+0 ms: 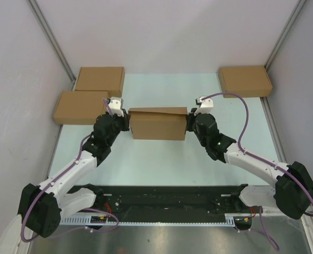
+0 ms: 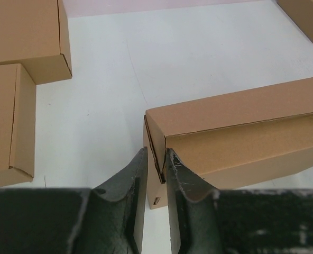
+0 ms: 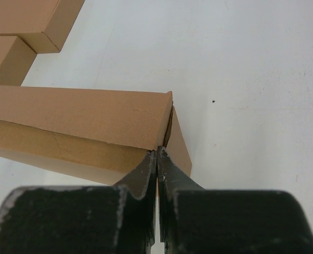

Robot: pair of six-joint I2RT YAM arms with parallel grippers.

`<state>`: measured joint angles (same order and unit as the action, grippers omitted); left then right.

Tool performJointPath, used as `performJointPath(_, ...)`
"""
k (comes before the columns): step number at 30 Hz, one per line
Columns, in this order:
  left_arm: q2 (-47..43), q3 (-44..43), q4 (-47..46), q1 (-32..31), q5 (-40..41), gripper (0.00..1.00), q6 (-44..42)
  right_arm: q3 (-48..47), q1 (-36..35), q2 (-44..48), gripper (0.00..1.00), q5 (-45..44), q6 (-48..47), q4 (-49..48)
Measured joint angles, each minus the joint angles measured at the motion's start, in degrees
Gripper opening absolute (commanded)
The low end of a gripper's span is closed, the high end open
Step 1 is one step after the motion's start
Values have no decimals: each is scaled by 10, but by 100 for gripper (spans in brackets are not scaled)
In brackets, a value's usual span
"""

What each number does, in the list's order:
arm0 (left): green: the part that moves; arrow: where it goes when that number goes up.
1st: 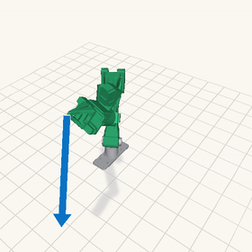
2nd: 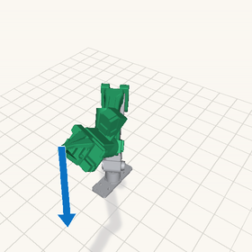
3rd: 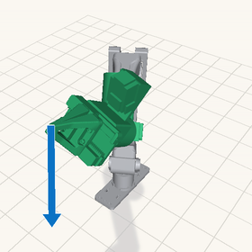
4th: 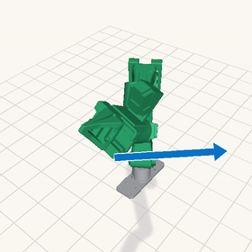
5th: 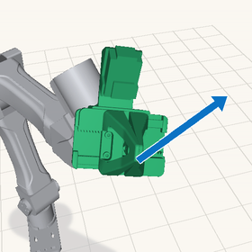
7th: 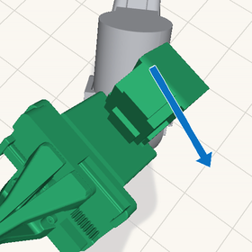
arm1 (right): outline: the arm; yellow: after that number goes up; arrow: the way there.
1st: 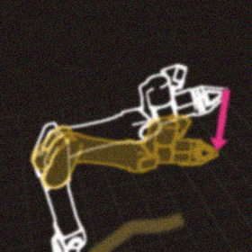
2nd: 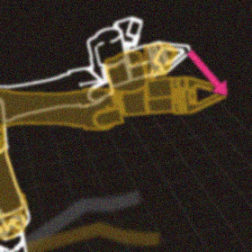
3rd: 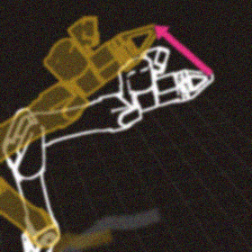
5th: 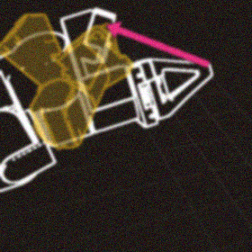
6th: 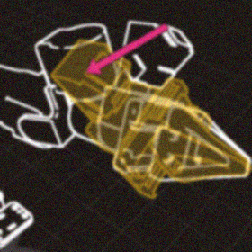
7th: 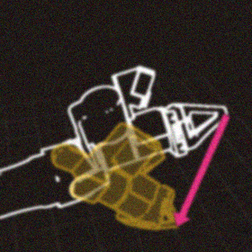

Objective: Fold the paper box

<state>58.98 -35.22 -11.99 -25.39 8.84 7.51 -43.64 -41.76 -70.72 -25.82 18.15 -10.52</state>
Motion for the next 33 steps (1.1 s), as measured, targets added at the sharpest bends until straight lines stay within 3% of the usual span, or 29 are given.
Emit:
performJointPath(4, 5, 0, -6, 0, 0, 18, 0, -1, 0, -1, 0, 0, 0, 0)
performJointPath(8, 7, 0, -12, 0, -3, 0, 0, -1, 0, -3, 0, 0, 0, -1)
performJointPath(33, 45, 38, -120, 2, -1, 0, 17, -5, -4, -8, 0, -3, 0, -1)
